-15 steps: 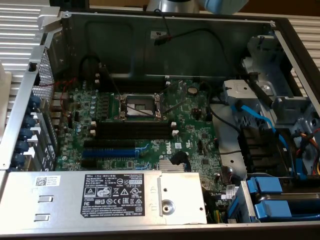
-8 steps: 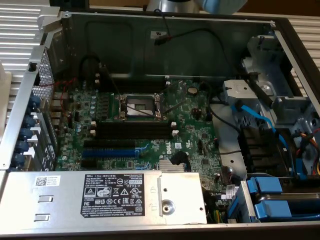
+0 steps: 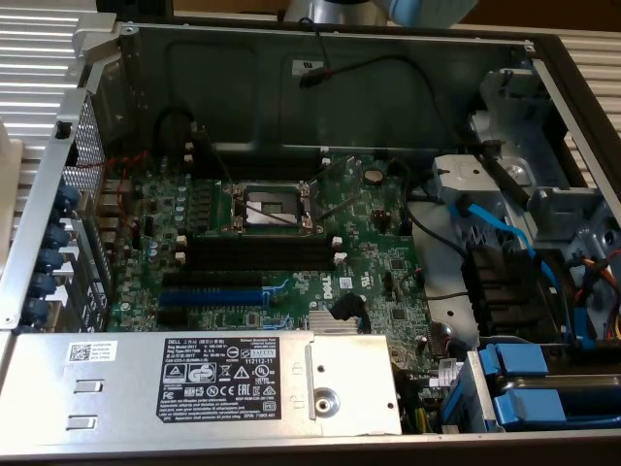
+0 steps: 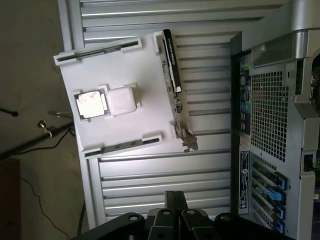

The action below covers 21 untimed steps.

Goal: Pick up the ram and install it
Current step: 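Reach for the ram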

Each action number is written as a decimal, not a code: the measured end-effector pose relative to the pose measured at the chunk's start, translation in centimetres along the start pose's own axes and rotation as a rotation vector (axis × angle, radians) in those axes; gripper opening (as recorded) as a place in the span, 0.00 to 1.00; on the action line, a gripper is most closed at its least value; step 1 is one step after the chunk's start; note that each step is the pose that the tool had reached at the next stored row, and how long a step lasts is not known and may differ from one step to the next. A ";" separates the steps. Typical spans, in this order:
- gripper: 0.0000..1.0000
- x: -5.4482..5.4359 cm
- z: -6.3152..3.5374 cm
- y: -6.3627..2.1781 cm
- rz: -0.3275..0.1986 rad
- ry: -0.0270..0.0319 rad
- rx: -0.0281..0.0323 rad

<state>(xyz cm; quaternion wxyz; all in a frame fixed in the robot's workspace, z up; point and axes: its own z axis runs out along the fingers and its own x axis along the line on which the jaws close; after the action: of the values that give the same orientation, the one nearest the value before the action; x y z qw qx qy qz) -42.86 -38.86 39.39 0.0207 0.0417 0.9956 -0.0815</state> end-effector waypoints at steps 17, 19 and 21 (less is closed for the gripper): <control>0.11 4.6 -0.23 0.04 0.004 0.0123 -0.1237; 0.11 4.6 -0.25 0.22 0.004 0.0139 -0.1420; 0.11 4.7 -0.26 0.37 0.004 0.0152 -0.1604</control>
<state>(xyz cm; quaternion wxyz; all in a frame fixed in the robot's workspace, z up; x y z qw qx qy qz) -47.50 -38.08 39.36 0.0166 0.0423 0.9990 -0.0011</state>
